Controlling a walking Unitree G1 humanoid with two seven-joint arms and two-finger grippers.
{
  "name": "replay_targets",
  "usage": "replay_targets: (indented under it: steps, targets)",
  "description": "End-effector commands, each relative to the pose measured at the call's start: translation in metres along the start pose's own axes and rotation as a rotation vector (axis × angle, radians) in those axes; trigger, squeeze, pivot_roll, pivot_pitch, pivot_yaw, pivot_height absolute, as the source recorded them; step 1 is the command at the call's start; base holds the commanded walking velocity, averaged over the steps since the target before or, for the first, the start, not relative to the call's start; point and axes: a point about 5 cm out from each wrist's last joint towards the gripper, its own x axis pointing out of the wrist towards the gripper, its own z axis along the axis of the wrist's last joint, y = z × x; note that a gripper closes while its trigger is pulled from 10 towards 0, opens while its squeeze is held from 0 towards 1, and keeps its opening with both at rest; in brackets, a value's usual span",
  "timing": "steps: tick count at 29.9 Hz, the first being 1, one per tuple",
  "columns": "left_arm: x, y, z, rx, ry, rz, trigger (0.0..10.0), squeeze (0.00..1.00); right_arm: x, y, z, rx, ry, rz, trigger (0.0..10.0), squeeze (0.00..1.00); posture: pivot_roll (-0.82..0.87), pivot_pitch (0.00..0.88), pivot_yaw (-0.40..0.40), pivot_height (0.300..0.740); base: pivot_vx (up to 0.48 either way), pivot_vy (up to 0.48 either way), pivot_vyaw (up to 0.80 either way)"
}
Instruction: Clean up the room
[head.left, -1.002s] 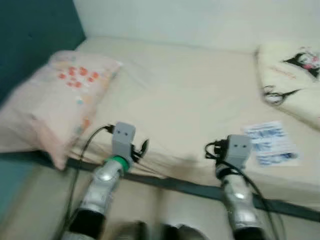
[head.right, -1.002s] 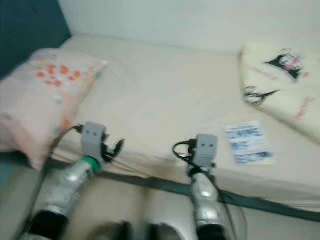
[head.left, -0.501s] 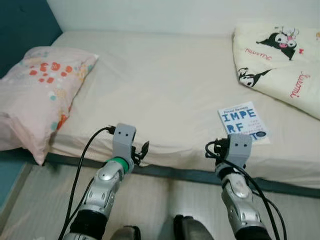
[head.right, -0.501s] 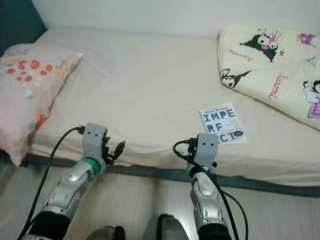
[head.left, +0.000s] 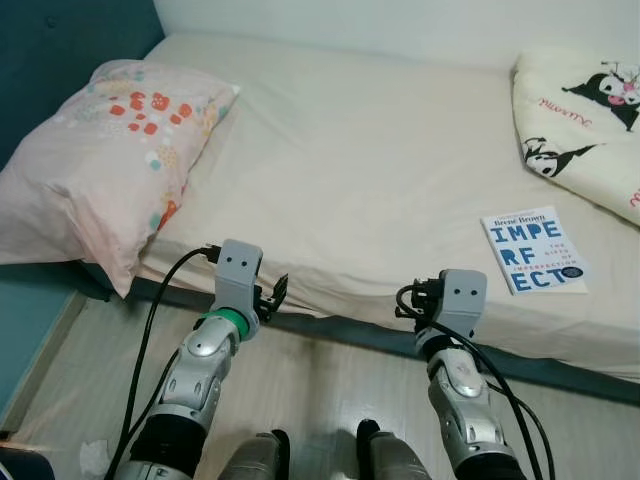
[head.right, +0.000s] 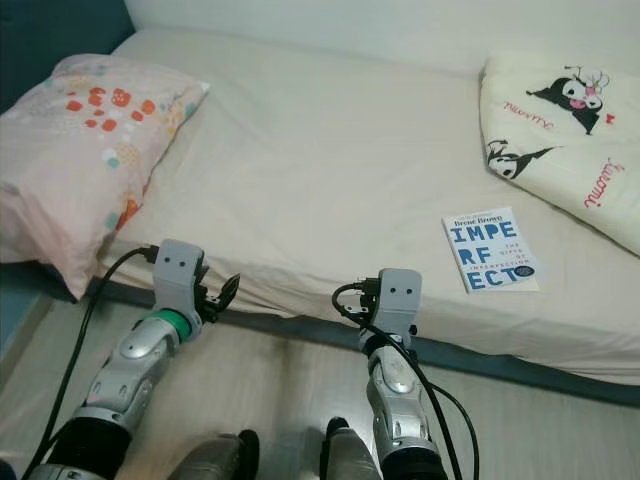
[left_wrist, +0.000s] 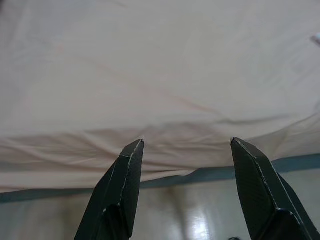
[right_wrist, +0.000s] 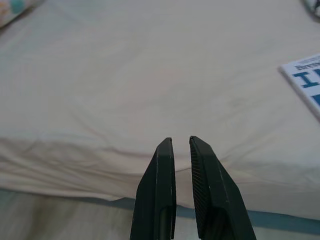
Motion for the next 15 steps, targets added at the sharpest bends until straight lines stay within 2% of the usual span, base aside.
replay_targets:
  steps: [1,7,14,15]
  targets:
    - [-0.0036,0.0012,-0.0065,-0.023,0.015,0.006,10.0,0.00,-0.0037,-0.0033,-0.0042,0.007,0.017,-0.011,10.0,0.00,0.03,0.134,0.069,0.740,0.000,0.000,0.00]
    - [-0.0031,-0.0039,-0.0063,0.006,0.001,-0.031,10.0,0.00,-0.0032,-0.0007,-0.0039,-0.004,0.015,0.004,10.0,0.00,0.03,0.136,0.060,0.740,0.000,0.000,0.00]
    - [-0.0039,-0.0054,-0.0088,0.003,-0.003,-0.033,10.0,0.00,-0.0048,0.0017,-0.0063,-0.005,0.028,0.012,10.0,0.00,0.03,0.131,0.053,0.740,0.000,0.000,0.00]
    - [-0.0040,-0.0056,-0.0090,0.002,-0.005,-0.034,10.0,0.00,-0.0054,0.0016,-0.0074,0.003,0.035,0.009,10.0,0.00,0.02,0.126,0.051,0.740,0.000,0.000,-0.80]
